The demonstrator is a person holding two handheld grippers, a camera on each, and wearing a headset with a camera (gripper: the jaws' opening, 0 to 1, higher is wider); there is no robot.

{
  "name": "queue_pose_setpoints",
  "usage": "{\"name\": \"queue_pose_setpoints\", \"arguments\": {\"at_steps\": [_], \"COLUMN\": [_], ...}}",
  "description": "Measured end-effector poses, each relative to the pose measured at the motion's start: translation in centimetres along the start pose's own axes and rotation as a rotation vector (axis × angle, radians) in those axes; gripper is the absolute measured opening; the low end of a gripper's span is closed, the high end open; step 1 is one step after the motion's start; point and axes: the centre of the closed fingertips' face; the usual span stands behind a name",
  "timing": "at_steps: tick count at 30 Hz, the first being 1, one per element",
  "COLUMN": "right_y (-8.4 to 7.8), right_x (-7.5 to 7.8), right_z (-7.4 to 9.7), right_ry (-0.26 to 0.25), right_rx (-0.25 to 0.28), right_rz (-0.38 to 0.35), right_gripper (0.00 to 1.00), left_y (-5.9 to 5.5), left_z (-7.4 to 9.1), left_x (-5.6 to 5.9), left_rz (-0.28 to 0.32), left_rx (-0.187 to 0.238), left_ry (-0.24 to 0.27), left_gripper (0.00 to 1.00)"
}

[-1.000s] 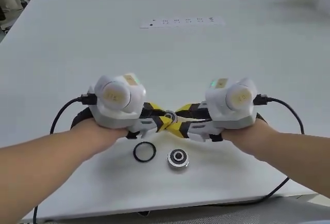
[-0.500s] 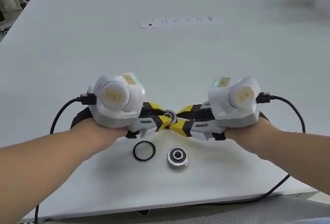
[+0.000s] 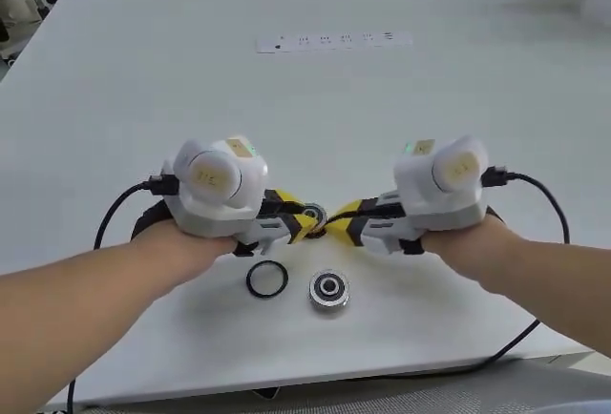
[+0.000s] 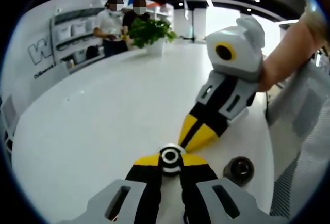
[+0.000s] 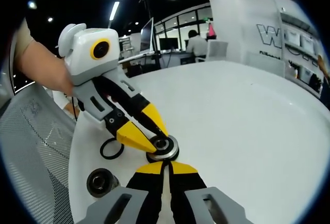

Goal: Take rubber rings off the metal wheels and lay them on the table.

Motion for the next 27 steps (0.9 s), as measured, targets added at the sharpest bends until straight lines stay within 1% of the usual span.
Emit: {"name": "queue_pose_setpoints", "arguments": {"at_steps": [4, 5, 6, 11, 17, 20, 22, 23, 26, 27], "right_y": [0.0, 0.0, 0.1, 0.1, 0.5, 0.6, 1.2, 1.4, 1.3, 1.3], "right_x": [0.2, 0.2, 0.3, 0.6, 0.8, 0.9, 0.9, 0.8, 0.8, 0.7], "right_z": [0.0, 0.0, 0.0, 0.1, 0.4, 0.5, 0.7, 0.8, 0.7, 0.7], "right_ry": [-0.003, -0.002, -0.003, 0.000, 0.008, 0.014, 0.019, 0.029, 0.028, 0.031], "right_rx": [-0.001, 0.002, 0.007, 0.018, 0.051, 0.065, 0.100, 0.106, 0.102, 0.106], "right_rz": [-0.031, -0.044, -0.078, -0.129, -0.220, -0.252, -0.283, -0.302, -0.288, -0.296], "right_gripper": [0.00, 0.00, 0.00, 0.00, 0.00, 0.00, 0.00, 0.00, 0.00, 0.00], "left_y": [0.0, 0.0, 0.0, 0.1, 0.0, 0.0, -0.1, -0.1, -0.1, -0.1], "left_z": [0.0, 0.0, 0.0, 0.1, 0.1, 0.0, 0.0, 0.0, -0.1, -0.1], "left_x": [0.0, 0.0, 0.0, 0.2, 0.1, 0.1, 0.1, 0.1, 0.1, 0.1], "left_rz": [-0.002, -0.002, -0.003, -0.004, -0.006, -0.008, -0.009, -0.011, -0.008, -0.008], "left_rx": [-0.001, -0.002, -0.003, -0.004, -0.011, -0.014, -0.016, -0.017, -0.019, -0.020], "left_ry": [0.001, 0.002, 0.002, 0.001, 0.007, 0.009, 0.009, 0.010, 0.010, 0.012], "left_gripper": [0.14, 0.14, 0.14, 0.13, 0.13, 0.13, 0.13, 0.13, 0.13, 0.13]}}
Point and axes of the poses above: the centre of the closed fingertips' face, and the gripper's own axes: z roughly backward along the fingers, x roughly to its right, y roughly out of its top, and after that the axes turned 15 degrees about -z, right-handed
